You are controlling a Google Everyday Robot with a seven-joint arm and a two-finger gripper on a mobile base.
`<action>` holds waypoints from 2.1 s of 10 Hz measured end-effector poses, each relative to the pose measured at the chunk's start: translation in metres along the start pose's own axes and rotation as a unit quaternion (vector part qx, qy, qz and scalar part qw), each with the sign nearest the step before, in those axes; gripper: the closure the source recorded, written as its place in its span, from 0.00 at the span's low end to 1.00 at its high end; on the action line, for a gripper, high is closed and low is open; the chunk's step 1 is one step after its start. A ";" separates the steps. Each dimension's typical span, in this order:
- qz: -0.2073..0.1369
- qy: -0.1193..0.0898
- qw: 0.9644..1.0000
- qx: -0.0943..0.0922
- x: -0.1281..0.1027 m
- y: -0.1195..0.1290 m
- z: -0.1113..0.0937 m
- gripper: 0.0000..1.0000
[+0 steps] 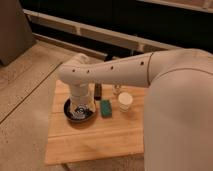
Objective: Place the pepper on the white sponge
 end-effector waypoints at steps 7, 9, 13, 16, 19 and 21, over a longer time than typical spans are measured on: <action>-0.083 -0.119 0.989 -0.013 -0.030 0.018 -0.016 0.35; -0.142 -0.150 0.978 -0.029 -0.024 0.029 -0.020 0.35; -0.257 -0.160 0.951 0.066 0.000 0.004 -0.013 0.35; -0.291 -0.148 0.933 0.152 0.007 -0.023 -0.012 0.35; -0.293 -0.148 0.932 0.153 0.006 -0.024 -0.012 0.35; -0.318 -0.146 0.922 0.167 0.004 -0.027 -0.013 0.35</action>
